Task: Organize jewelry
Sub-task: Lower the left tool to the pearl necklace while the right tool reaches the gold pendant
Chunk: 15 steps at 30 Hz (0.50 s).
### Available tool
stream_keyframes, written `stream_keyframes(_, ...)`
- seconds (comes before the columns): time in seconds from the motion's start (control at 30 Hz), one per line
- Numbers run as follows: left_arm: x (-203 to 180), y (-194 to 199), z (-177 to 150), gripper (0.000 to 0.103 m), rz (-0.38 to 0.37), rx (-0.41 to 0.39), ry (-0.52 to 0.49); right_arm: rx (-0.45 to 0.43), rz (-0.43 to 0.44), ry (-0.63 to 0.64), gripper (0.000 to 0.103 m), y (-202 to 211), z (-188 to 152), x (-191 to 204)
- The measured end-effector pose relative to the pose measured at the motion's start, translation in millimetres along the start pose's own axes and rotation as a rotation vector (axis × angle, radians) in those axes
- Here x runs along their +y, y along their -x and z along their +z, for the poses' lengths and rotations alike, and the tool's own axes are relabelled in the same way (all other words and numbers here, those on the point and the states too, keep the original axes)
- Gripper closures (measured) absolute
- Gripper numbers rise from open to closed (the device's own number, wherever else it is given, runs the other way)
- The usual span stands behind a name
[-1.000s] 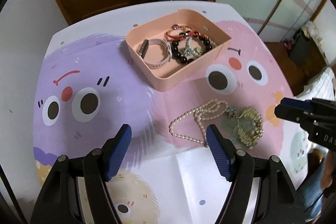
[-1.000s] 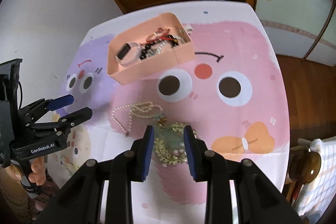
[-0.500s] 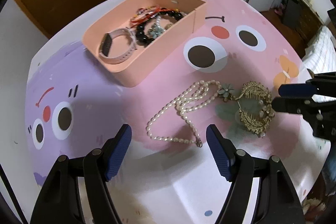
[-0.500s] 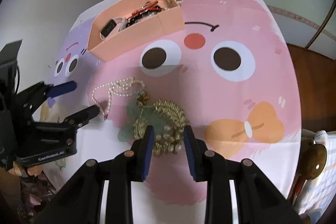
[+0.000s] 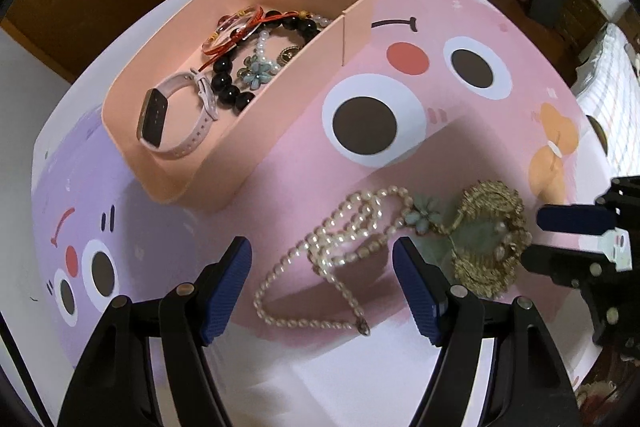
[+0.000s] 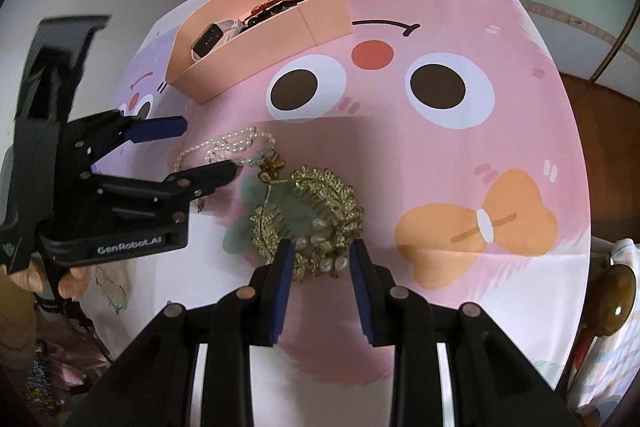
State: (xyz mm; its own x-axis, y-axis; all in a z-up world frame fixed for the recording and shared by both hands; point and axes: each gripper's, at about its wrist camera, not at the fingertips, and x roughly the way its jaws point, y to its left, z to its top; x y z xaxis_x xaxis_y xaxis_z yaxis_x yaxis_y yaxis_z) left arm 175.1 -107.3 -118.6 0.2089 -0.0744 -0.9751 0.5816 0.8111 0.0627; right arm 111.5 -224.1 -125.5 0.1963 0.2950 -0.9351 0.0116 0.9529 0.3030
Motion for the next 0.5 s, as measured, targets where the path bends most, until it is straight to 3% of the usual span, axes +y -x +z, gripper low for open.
stream_keyframes(0.13,-0.6,-9.3,11.6,0.038,-0.009,0.054,-0.014,0.0,0.004,-0.003,0.074,0.6,-0.7,-0.2)
stream_keyframes(0.23,6.3,-15.3,21.1,0.052,-0.038,0.077,-0.006,-0.002,0.004,-0.006,0.074,2.0,-1.6,-1.6)
stream_keyframes(0.3,8.4,-18.0,25.3,0.076,-0.069,0.09,0.015,-0.001,0.005,-0.012,0.074,1.5,-1.0,-2.0)
stream_keyframes(0.37,14.5,-20.8,28.1,0.09,-0.078,0.099,0.052,-0.001,0.006,-0.017,0.074,1.1,-0.7,-3.0)
stream_keyframes(0.5,29.0,-24.7,26.4,0.091,-0.086,0.11,0.128,0.003,0.013,-0.028,0.074,-0.6,0.7,-4.8)
